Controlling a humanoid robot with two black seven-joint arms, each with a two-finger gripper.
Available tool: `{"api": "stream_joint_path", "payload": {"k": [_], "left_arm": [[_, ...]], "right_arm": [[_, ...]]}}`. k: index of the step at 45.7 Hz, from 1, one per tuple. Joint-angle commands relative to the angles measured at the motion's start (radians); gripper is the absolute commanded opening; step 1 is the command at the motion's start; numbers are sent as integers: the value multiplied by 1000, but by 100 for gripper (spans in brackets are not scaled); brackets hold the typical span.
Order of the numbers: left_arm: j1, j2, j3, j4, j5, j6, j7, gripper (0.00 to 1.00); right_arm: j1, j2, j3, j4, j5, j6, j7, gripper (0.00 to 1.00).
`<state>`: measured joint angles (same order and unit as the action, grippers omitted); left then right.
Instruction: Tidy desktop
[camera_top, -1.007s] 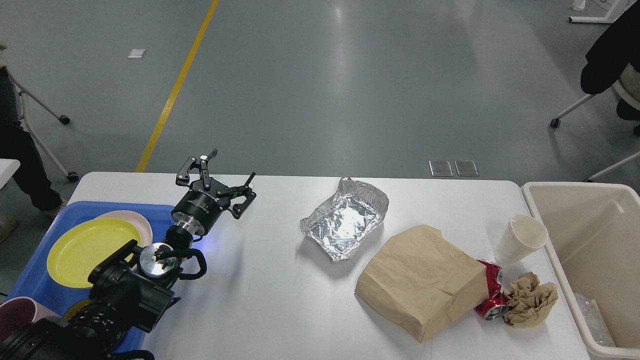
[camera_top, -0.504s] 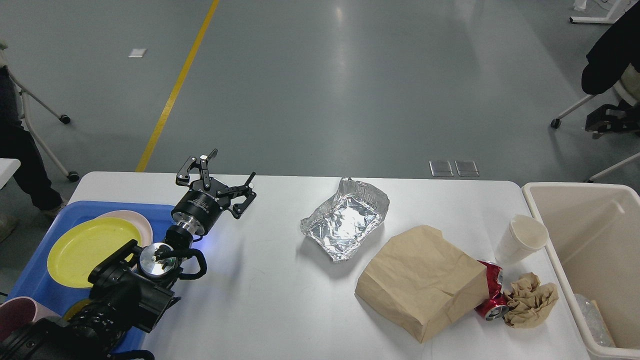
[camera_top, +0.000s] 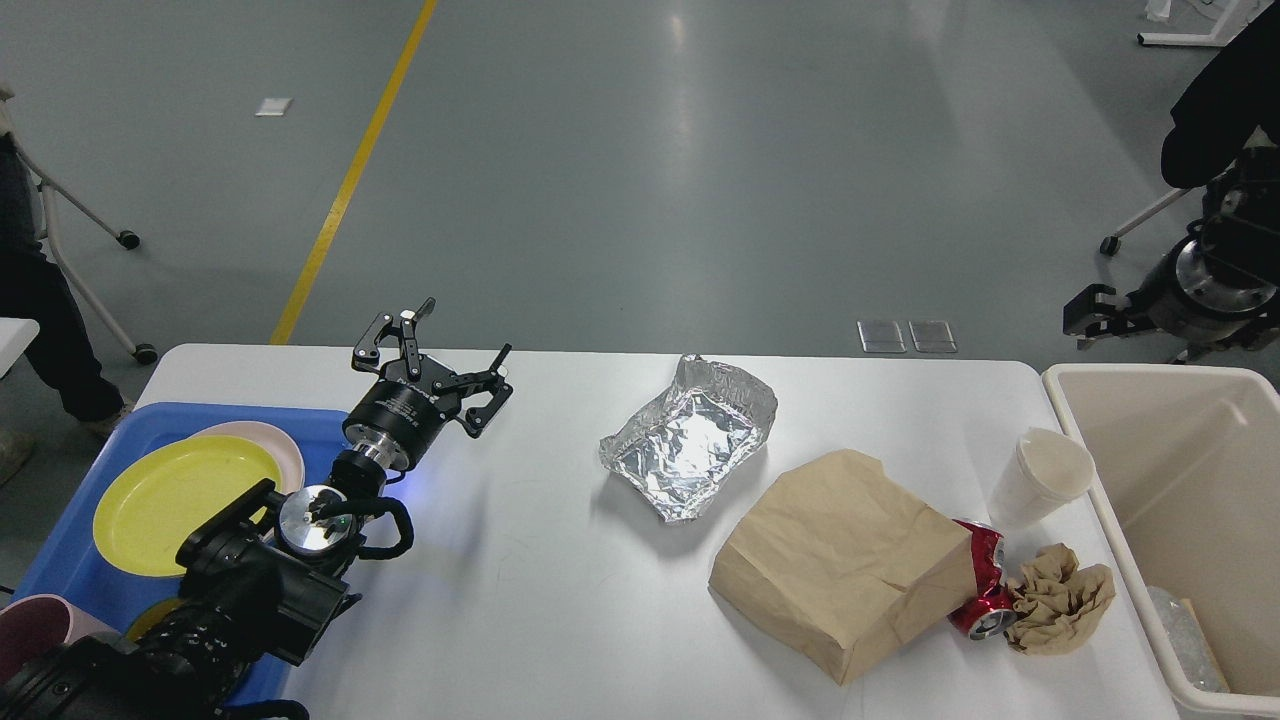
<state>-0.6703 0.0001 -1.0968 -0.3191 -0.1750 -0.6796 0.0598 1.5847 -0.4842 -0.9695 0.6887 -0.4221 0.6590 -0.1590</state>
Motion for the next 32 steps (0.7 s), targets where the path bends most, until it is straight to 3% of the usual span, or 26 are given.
{"api": "stream_joint_path", "payload": {"k": [1, 23, 32], "left_arm": [[0, 0, 0, 0, 0, 0, 0, 97], [0, 0, 0, 0, 0, 0, 0, 97], [0, 0, 0, 0, -1, 0, 0, 97]], "right_arm": [[-29, 13, 0, 0, 3, -7, 1, 100], [-166, 35, -5, -14, 132, -33, 2, 100], [-215, 59, -6, -17, 132, -104, 1, 100]]}}
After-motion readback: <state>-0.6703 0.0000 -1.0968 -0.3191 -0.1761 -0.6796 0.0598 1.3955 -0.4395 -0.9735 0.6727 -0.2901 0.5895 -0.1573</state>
